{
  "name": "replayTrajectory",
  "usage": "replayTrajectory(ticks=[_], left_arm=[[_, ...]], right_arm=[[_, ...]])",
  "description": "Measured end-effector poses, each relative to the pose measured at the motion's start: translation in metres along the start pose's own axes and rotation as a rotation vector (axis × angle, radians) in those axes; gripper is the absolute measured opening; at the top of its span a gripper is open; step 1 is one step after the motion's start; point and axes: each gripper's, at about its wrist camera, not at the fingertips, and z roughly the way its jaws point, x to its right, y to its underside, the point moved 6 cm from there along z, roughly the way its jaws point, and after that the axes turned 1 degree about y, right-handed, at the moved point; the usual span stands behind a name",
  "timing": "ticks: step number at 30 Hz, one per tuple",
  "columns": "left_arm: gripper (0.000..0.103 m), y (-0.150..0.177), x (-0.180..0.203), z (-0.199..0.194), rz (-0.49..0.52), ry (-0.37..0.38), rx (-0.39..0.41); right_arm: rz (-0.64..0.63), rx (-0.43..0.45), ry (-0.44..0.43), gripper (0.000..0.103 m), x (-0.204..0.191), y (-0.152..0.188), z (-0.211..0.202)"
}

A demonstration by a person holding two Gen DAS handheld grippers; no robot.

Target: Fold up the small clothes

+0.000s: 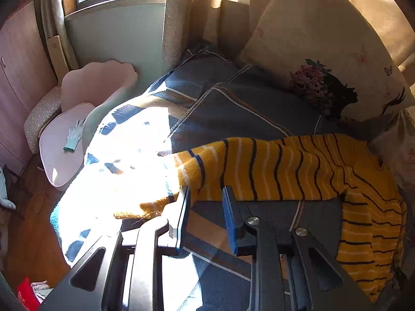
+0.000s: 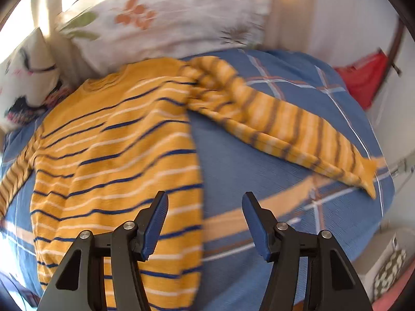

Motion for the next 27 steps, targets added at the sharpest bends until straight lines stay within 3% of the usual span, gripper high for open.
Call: replayTrajectory(ticks=[3, 9, 14, 17, 18, 19, 20, 22, 27], left_arm=[[0.027, 0.027, 0.026, 0.001, 0.007, 0.073, -0.057], [0.028, 0.082, 0.079, -0.004, -0.026, 0.15, -0.138], [0.029, 0.108, 0.125, -0.019, -0.01, 0.17, -0.141], [0.029, 0.12, 0.156, -0.029, 0.012, 0.183, -0.132], [0.029, 0.124, 0.167, -0.031, 0.018, 0.185, -0.129], [0.029, 0.128, 0.177, -0.035, 0.022, 0.187, -0.125], [0.029, 0.131, 0.183, -0.038, 0.024, 0.19, -0.122], [0.03, 0.136, 0.196, -0.043, 0.028, 0.192, -0.112], [0.033, 0.141, 0.2, -0.047, 0.012, 0.18, -0.1]], right_arm=[[0.176, -0.004, 0.01, 0.064, 0.059, 0.005, 0.001], [0.639, 0.024, -0.095, 0.066, 0.192, 0.024, 0.011], [0.842, 0.066, -0.262, 0.067, 0.242, 0.018, 0.037], [0.913, 0.068, -0.298, 0.066, 0.259, 0.009, 0.054], [0.919, 0.071, -0.308, 0.062, 0.262, 0.005, 0.057], [0.912, 0.063, -0.322, 0.029, 0.266, 0.0, 0.06], [0.887, 0.045, -0.338, 0.009, 0.269, -0.005, 0.063], [0.833, 0.055, -0.341, 0.009, 0.28, -0.023, 0.059], [0.717, 0.199, -0.21, 0.006, 0.346, -0.088, 0.02]])
